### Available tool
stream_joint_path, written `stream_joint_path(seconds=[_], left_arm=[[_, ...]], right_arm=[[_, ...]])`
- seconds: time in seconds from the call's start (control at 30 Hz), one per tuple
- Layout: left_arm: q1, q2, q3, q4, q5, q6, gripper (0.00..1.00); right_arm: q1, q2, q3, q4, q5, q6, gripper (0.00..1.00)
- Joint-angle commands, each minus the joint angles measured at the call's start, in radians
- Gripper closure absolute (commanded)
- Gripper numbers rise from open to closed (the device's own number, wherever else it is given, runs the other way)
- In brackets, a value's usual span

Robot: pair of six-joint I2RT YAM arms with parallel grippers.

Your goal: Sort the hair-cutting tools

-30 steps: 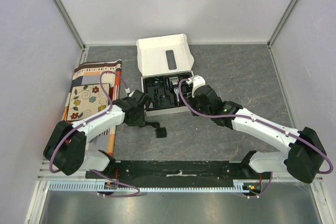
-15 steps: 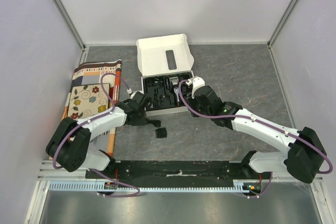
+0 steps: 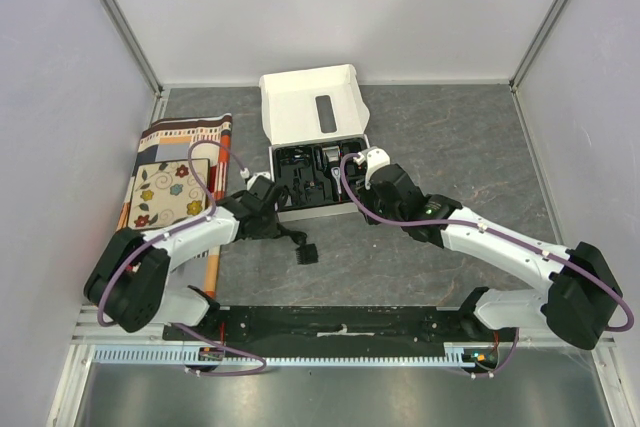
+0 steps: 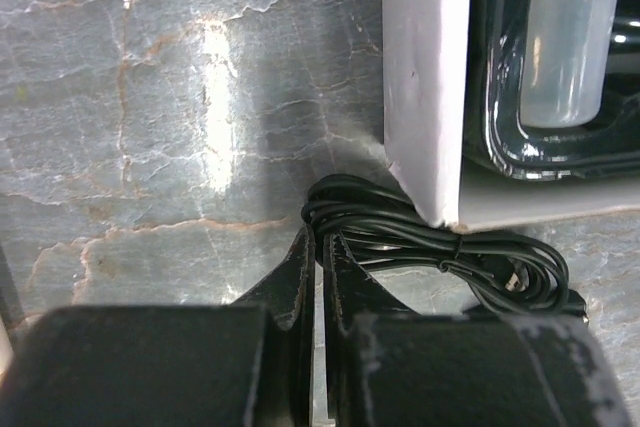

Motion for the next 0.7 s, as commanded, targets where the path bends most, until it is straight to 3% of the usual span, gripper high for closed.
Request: stream_joint_path(seconds=[0.0,0.17,0.4,0.67], left_arm=[[-0.001,-0.105,-0.008,-0.026,-0.017,-0.040,0.98],[-0.001,-0.252,0.035,-0.103,0.016,-0.044,0.98],[-0.001,-0.340,0.130,-0.191,0.090,-0.051,0.98],[-0.001,-0.196,0.299,-0.191,0.050,-0.126,0.98]], right_arm=[[0.002,-0.025,0.009,0.019,-0.014,0.002,0.76],[0.005,-0.022,0.031,0.008,-0.013,-0.003,0.76],[0.011,-0.025,0.038,0.001,-0.002,0.002,0.76],[0.011,-0.057,0.037,-0.007,0.069,0.042,0.78]])
